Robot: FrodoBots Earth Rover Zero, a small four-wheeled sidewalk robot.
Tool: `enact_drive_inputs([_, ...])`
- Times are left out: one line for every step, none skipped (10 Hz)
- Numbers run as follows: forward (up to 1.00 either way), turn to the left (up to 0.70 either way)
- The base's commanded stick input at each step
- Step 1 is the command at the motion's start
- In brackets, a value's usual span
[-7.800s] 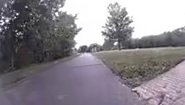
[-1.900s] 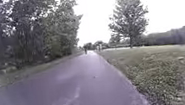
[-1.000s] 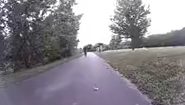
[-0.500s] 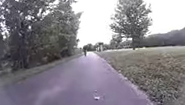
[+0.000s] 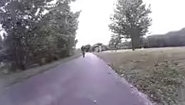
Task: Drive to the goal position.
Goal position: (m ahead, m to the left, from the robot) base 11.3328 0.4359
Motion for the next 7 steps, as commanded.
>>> enact_drive_inputs([0.70,0.00])
enact_drive_inputs([0.70,0.00])
enact_drive_inputs([0.70,0.00])
enact_drive_inputs([0.70,0.00])
enact_drive_inputs([0.70,0.00])
enact_drive_inputs([0.70,0.00])
enact_drive_inputs([0.70,0.00])
